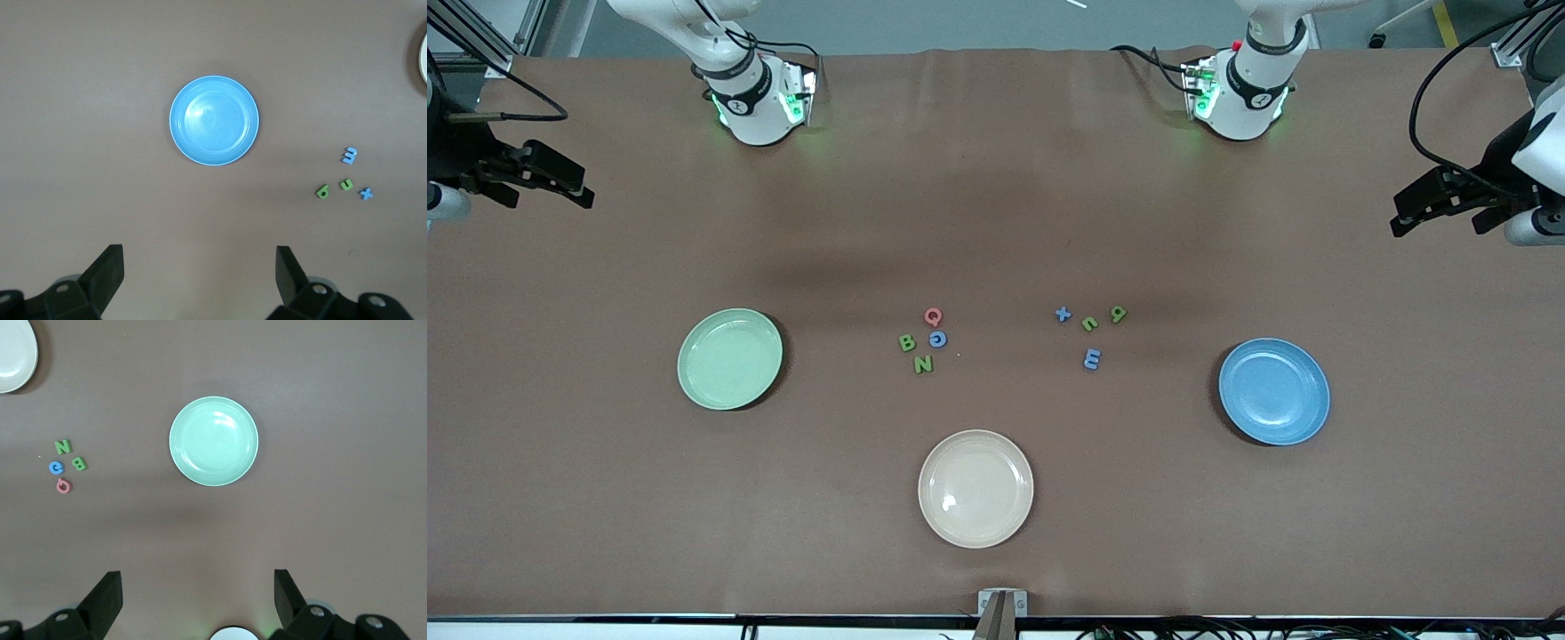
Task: Sort upper and lower case letters into plates
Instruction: 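Move the left gripper toward the letters while the right gripper starts reaching, then grasp the green b with the left gripper while the right gripper reaches B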
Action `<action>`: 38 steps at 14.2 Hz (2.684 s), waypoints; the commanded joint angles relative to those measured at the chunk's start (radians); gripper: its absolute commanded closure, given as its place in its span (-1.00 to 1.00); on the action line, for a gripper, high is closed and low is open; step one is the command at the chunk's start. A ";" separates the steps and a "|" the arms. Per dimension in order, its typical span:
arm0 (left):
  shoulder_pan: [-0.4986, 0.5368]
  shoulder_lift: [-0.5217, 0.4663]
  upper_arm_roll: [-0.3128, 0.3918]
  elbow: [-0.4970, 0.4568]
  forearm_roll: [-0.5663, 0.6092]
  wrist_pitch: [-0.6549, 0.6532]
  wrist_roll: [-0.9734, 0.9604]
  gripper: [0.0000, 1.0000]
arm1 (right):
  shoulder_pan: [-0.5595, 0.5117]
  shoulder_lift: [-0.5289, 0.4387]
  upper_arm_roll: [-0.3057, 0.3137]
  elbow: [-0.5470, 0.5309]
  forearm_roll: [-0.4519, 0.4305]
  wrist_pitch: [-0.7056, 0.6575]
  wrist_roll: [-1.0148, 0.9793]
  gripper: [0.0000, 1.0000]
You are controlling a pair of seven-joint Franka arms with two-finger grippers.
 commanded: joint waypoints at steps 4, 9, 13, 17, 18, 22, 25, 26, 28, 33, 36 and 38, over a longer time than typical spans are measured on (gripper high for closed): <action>0.006 0.005 -0.006 0.019 0.028 -0.024 0.017 -1.00 | -0.072 -0.032 0.044 -0.038 0.002 0.014 -0.004 -1.00; -0.054 0.083 -0.011 -0.017 0.038 -0.012 0.004 -1.00 | -0.057 -0.027 0.044 -0.017 -0.015 0.020 -0.006 -1.00; -0.180 0.118 -0.011 -0.210 0.030 0.268 -0.154 -1.00 | -0.031 -0.026 0.041 -0.015 -0.063 0.036 -0.004 -1.00; -0.283 0.241 -0.012 -0.256 0.030 0.344 -0.338 -1.00 | -0.032 0.006 0.040 0.008 -0.061 0.020 0.012 -1.00; -0.309 0.244 -0.011 -0.296 0.039 0.396 -0.386 -1.00 | -0.038 0.011 0.040 0.008 -0.061 0.020 0.012 -1.00; -0.347 0.290 -0.037 -0.450 0.036 0.660 -0.567 -1.00 | -0.061 0.072 0.035 0.006 -0.063 0.100 0.000 -1.00; -0.399 0.373 -0.037 -0.478 0.036 0.777 -0.731 -1.00 | -0.061 0.224 0.035 0.047 -0.054 0.096 -0.003 -1.00; -0.419 0.396 -0.037 -0.479 0.038 0.816 -0.765 -0.99 | -0.054 0.242 0.036 0.046 -0.052 0.097 -0.004 -1.00; -0.435 0.442 -0.037 -0.479 0.039 0.869 -0.835 -0.84 | -0.005 0.249 0.040 0.034 -0.043 0.098 0.041 -1.00; -0.441 0.493 -0.035 -0.481 0.041 0.897 -0.922 -0.50 | 0.098 0.327 0.040 -0.073 0.072 0.290 0.195 -1.00; -0.459 0.517 -0.034 -0.484 0.042 0.898 -0.949 -0.45 | 0.224 0.356 0.040 -0.185 0.072 0.500 0.284 -1.00; -0.459 0.532 -0.032 -0.484 0.055 0.910 -0.949 -0.42 | 0.281 0.394 0.040 -0.245 0.072 0.641 0.290 -1.00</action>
